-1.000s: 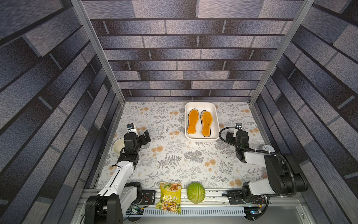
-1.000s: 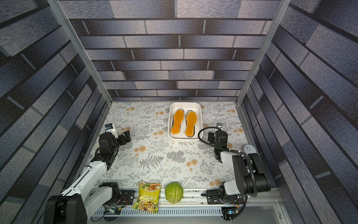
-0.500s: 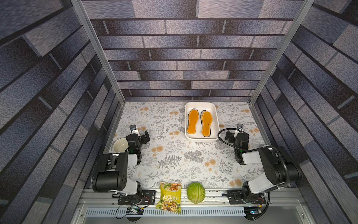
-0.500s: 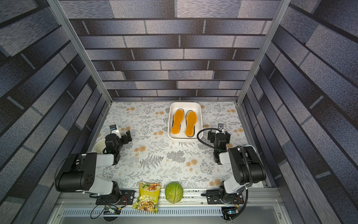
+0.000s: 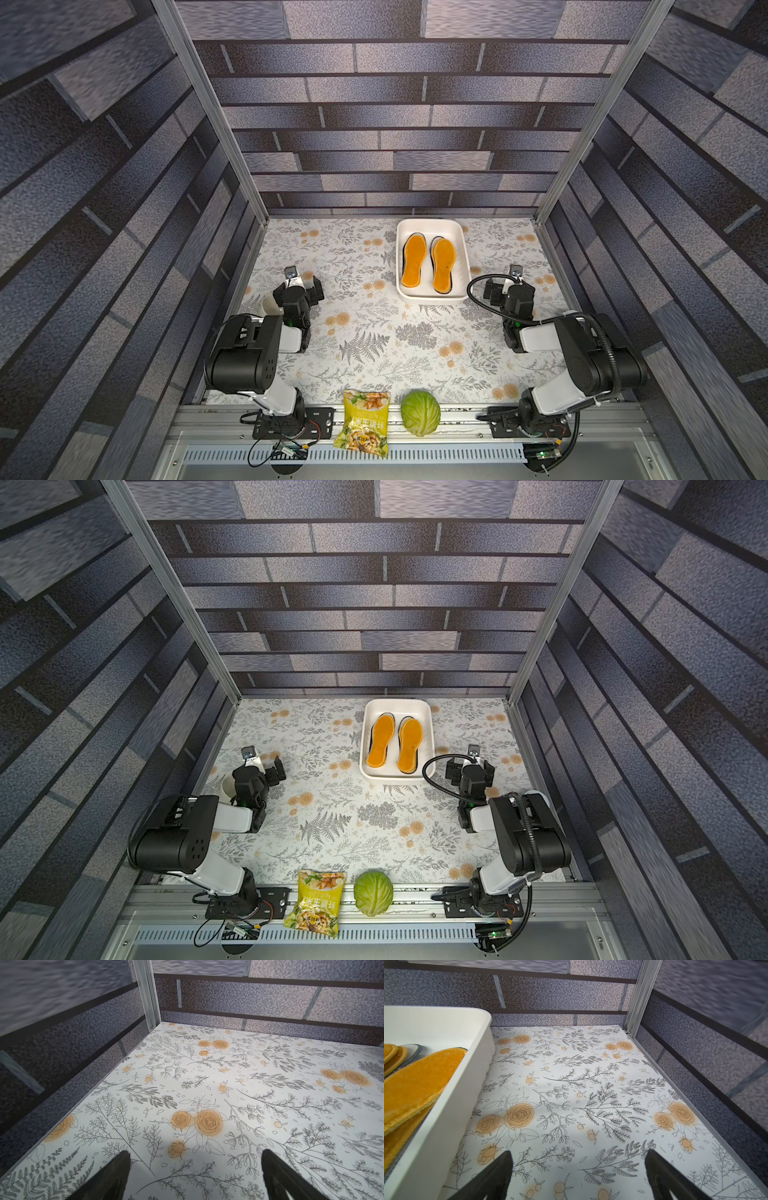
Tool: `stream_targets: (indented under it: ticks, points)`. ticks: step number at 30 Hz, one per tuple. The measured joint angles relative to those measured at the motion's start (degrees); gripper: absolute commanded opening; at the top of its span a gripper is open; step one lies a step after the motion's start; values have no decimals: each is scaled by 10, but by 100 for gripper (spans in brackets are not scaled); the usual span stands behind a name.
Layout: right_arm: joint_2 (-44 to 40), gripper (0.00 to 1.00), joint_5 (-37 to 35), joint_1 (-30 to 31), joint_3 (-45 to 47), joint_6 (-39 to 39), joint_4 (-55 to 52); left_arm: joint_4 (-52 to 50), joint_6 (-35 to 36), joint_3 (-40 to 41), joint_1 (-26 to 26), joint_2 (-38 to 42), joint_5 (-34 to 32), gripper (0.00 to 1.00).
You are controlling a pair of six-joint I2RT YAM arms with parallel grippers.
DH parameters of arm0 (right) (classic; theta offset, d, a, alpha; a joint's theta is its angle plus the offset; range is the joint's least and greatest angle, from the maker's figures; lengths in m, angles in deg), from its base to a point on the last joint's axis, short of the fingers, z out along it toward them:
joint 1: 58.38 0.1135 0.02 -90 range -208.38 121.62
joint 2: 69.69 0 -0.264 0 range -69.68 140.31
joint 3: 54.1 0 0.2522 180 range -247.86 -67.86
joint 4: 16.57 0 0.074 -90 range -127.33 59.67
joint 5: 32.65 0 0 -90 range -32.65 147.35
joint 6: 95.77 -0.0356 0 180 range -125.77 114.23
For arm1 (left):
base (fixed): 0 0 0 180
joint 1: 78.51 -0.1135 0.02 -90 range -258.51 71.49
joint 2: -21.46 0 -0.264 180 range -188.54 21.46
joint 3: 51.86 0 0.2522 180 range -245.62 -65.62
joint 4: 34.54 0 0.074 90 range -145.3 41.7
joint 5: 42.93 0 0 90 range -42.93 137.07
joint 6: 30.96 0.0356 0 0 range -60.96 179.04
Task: Put the insoles into the storage box
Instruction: Reset both arms
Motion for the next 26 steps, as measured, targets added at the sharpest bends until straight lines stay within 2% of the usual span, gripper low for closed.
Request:
stream_targets:
  ticks: [4,20,26]
  points:
    - [0,100,0,0,0,0,0,8,12,0,13,-3,-13,100]
    - [0,100,0,0,0,0,0,2,15,-4,9,-3,-21,100]
    - [0,100,0,0,0,0,0,-43,10,-31,-27,-3,10,100]
